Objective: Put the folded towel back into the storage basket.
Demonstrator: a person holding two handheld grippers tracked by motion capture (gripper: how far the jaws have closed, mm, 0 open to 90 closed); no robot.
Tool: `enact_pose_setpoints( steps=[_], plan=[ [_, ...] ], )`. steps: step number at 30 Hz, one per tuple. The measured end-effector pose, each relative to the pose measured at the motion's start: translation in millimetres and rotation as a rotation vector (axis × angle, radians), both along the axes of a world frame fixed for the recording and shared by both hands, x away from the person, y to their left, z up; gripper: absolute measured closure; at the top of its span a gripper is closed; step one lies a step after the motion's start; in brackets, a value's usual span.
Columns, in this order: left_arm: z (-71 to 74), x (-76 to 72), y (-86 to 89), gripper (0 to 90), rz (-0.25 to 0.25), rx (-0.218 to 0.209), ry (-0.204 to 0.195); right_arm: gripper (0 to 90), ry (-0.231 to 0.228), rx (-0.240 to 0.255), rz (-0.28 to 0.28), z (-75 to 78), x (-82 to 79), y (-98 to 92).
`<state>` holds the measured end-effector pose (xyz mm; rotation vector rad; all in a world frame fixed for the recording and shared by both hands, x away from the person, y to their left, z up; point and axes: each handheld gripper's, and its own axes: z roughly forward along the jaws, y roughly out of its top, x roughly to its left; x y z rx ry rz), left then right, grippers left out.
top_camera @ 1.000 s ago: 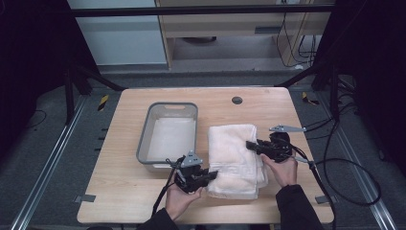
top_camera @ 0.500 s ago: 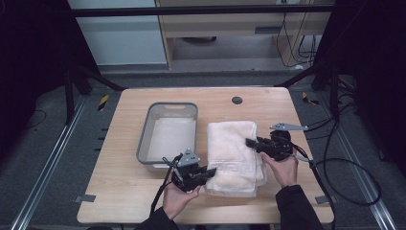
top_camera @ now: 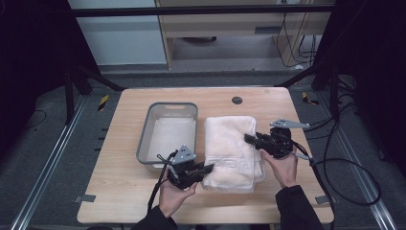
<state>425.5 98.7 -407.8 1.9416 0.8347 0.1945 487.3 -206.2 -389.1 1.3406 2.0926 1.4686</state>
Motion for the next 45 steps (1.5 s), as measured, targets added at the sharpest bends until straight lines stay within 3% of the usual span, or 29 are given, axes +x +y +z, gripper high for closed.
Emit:
enact_pose_setpoints(
  steps=[6,14,20,45],
  plan=[
    [6.1,-1.4,2.9,77.6,0.004,0.002,-0.017,66.3,-0.010,0.000,-0.004,3.6,-1.7,2.9],
    [18.8,0.2,13.3,77.6,0.021,-0.029,-0.037,66.4,-0.049,0.014,0.002,20.1,-1.8,8.5],
    [24.3,2.2,20.9,77.7,0.040,-0.041,-0.049,66.4,-0.072,-0.004,0.001,31.5,2.1,20.0],
    [42.2,5.8,42.4,77.8,0.091,-0.061,-0.094,66.5,-0.099,-0.008,0.013,55.5,12.3,43.1]
  ],
)
